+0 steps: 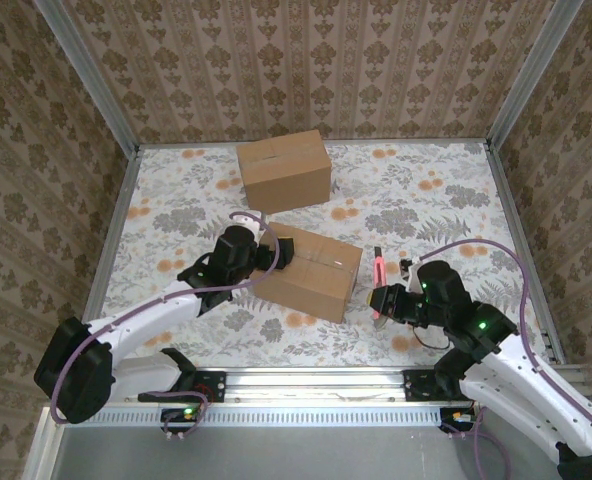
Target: Unpack the express box
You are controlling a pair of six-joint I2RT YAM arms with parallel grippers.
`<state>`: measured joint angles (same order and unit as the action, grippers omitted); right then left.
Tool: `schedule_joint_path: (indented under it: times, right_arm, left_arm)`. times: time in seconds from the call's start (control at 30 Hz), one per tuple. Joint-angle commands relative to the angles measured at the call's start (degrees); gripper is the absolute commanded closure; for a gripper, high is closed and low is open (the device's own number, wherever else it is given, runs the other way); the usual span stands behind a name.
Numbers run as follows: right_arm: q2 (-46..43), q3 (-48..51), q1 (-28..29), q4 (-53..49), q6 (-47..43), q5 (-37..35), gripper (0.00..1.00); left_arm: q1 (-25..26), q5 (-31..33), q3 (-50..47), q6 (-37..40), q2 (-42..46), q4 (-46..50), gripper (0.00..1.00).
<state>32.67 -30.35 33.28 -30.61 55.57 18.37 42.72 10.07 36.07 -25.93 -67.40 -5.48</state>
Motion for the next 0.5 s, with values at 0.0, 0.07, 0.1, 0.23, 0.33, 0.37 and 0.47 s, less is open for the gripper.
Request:
schedule_joint_path:
  times: [0.0, 0.07, 0.1, 0.23, 0.33, 0.37, 0.47]
  right_arm:
    - [0.18, -0.03, 0.31, 2.64, -0.86, 4.04, 1.00]
    - [-0.27, -0.46, 0.31, 0.75, -1.64, 5.26, 1.00]
    - [-0.67, -0.50, 0.30, 0.16, -1.87, 6.01, 1.00]
    - [-3.17, -0.38, 0.30, -4.17, -1.87, 7.96, 1.00]
    - [-5.33, 0.19, 0.30, -5.34, -1.18, 9.41, 1.00]
    - [-5.78, 0.57, 0.32, -5.13, -0.79, 10.02, 1.00]
    - [-6.17, 1.95, 0.31, -2.93, 0.54, 11.86, 1.00]
  left_arm:
    - [-0.02, -0.30, -3.60, 0.72, -4.16, 12.50, 0.00]
    - [-0.06, -0.29, -3.56, 0.79, -4.24, 12.57, 0.00]
    - [-0.05, -0.23, -3.56, 0.71, -4.21, 12.55, 0.00]
    - [-0.02, -0.22, -3.54, 0.53, -4.15, 12.62, 0.00]
    - [-0.09, -0.05, -3.81, 0.20, -4.15, 12.46, 0.00]
    - [-0.09, -0.10, -3.90, 0.03, -4.15, 12.37, 0.00]
    - [-0.04, -0.15, -4.00, -0.13, -4.39, 12.07, 0.00]
